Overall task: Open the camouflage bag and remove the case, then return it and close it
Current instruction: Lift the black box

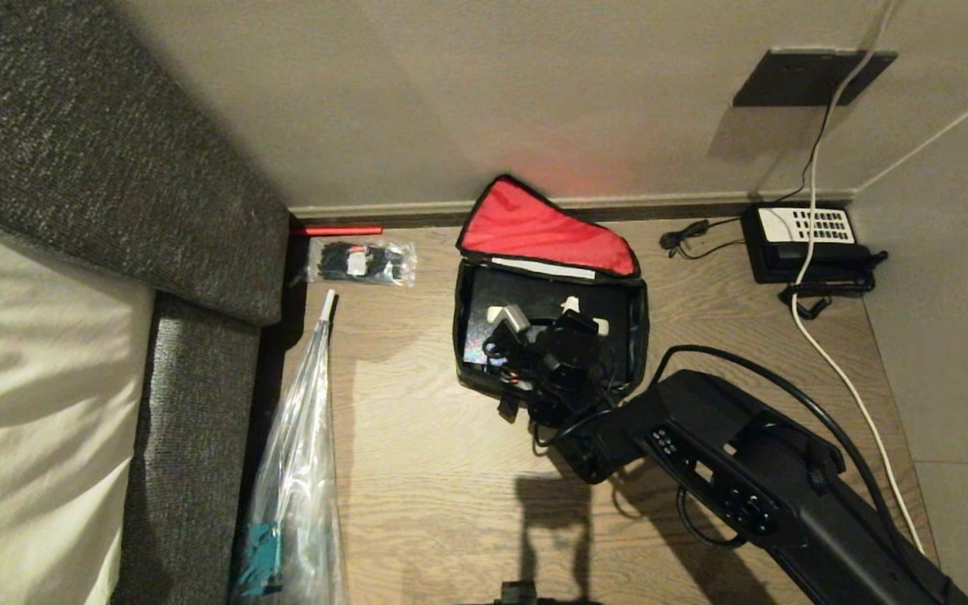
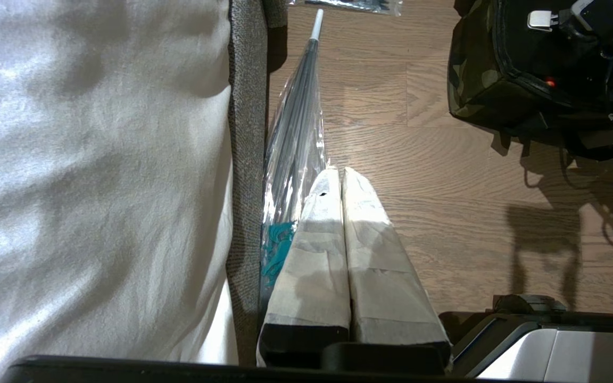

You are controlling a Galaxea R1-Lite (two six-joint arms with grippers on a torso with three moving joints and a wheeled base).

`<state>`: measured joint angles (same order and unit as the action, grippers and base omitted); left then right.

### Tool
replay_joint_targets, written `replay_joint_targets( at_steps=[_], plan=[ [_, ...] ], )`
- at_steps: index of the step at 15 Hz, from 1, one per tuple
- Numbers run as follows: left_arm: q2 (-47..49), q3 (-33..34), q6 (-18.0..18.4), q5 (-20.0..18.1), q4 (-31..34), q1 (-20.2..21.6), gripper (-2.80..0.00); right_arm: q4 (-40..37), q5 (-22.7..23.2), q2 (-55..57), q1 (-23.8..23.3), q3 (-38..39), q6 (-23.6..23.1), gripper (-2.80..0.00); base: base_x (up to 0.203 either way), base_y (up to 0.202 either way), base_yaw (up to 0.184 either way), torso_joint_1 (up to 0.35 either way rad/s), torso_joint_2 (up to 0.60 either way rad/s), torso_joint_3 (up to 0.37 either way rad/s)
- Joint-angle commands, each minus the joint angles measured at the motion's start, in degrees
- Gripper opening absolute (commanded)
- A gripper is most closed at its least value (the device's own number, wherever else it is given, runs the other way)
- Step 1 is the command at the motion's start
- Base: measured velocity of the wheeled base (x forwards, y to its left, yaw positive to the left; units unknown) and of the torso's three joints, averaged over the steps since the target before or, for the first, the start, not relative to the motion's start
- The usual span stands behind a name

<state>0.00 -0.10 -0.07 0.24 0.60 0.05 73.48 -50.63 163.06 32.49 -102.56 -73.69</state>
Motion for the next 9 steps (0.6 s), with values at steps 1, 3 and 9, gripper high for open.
replay_joint_targets(
  at_steps=[1,3,9],
  plan=[
    [-0.1,0.0,0.0,0.0,0.0,0.0,-2.80,0.4,-0.3,0.3,0.0,0.0,-0.3,-2.80,0.000,0.000,0.000,0.000,0.00,0.000],
    [-0.1,0.0,0.0,0.0,0.0,0.0,-2.80,1.0,-0.3,0.1,0.0,-0.3,-0.5,-2.80,0.000,0.000,0.000,0.000,0.00,0.000],
    [-0.1,0.0,0.0,0.0,0.0,0.0,-2.80,1.4,-0.6,-6.4,1.0,1.6,-0.7,-2.80,0.000,0.000,0.000,0.000,0.00,0.000]
  ],
)
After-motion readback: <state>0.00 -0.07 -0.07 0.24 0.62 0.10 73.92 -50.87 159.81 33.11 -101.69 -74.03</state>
